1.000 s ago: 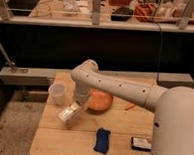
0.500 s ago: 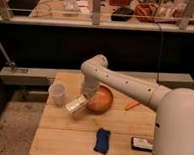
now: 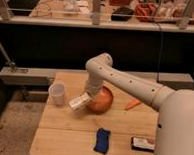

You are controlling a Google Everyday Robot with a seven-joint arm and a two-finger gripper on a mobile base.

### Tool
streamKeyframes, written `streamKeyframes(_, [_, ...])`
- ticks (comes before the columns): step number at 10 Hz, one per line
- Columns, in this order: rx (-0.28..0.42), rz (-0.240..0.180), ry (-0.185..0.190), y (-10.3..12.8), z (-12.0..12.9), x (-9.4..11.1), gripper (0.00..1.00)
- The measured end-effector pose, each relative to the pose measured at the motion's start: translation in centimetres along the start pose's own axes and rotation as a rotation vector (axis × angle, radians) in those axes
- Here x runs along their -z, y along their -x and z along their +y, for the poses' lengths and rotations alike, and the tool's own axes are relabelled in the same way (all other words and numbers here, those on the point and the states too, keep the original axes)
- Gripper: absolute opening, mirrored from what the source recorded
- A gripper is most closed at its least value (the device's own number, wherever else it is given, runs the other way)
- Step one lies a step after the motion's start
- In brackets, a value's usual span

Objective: Place the bottle in the ceramic bowl

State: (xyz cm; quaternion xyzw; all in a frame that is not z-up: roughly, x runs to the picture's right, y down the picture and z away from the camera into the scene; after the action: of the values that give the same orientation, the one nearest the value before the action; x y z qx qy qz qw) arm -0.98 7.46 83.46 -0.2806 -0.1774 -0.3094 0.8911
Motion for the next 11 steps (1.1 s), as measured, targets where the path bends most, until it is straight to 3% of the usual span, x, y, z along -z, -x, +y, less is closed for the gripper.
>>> streamKeyframes(11, [-0.064,0.011,-0.005,-2.2,-0.2,0.6,0.01])
